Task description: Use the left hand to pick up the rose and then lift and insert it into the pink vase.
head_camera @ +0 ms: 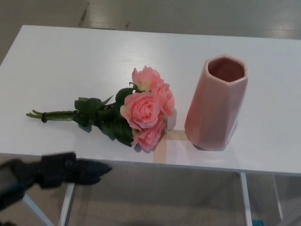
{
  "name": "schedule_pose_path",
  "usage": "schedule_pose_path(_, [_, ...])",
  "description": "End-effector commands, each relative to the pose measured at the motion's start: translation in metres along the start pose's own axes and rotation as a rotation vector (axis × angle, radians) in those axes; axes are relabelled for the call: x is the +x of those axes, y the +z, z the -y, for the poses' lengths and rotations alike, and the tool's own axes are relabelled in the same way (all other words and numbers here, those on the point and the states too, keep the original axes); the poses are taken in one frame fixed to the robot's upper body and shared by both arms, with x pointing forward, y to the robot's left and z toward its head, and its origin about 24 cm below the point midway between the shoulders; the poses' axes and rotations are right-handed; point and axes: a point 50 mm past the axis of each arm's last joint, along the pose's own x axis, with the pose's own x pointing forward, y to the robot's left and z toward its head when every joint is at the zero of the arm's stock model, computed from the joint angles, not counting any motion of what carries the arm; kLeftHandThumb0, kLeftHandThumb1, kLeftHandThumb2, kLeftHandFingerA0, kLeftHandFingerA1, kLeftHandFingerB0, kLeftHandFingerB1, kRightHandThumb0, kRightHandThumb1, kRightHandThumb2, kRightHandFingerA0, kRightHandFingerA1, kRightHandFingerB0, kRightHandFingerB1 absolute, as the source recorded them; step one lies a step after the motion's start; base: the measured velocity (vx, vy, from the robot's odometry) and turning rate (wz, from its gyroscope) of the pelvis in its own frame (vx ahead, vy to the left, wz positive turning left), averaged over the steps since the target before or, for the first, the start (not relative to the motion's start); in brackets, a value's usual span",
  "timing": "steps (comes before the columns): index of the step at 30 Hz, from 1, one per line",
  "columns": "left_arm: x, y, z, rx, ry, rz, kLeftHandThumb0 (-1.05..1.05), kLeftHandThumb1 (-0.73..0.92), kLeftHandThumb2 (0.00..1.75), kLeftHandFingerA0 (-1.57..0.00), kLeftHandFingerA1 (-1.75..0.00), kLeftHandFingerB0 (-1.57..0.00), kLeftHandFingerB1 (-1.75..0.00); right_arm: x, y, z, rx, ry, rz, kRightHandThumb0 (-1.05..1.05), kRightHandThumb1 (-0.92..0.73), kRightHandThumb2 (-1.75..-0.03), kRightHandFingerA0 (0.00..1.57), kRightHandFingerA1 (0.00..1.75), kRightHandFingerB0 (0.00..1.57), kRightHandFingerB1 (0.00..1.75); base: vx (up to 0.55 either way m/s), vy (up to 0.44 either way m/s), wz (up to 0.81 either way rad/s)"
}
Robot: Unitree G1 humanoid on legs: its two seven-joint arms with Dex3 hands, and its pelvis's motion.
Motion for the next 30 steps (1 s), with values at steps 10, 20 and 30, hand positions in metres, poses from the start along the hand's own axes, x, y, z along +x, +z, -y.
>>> schedule_pose_path(10, [0.083, 0.024, -0.082, 0.462, 0.264, -0.014, -0.58, 0.43, 0.54, -0.32, -0.33, -0.3, -0.31, 0.0, -0.001, 0.006, -0.023, -0.017, -0.004, -0.34, -0.65, -0.59, 0.62, 0.42, 0.55, 0.39, 0.0, 0.0, 0.0])
schedule_pose_path(20, [0.124, -0.006, -0.104, 0.683, 0.172, -0.336, -0.64, 0.39, 0.73, -0.05, -0.19, -0.1, -0.33, 0.001, 0.002, 0.006, -0.02, -0.011, -0.004, -0.34, -0.65, -0.59, 0.62, 0.42, 0.55, 0.39, 0.0, 0.0, 0.0])
schedule_pose_path(30, [0.141, -0.035, -0.107, 0.637, 0.124, -0.515, -0.67, 0.38, 0.64, -0.05, -0.17, -0.11, -0.27, 0.001, 0.005, 0.004, -0.022, -0.006, 0.01, -0.34, -0.65, -0.59, 0.61, 0.42, 0.55, 0.39, 0.0, 0.0, 0.0])
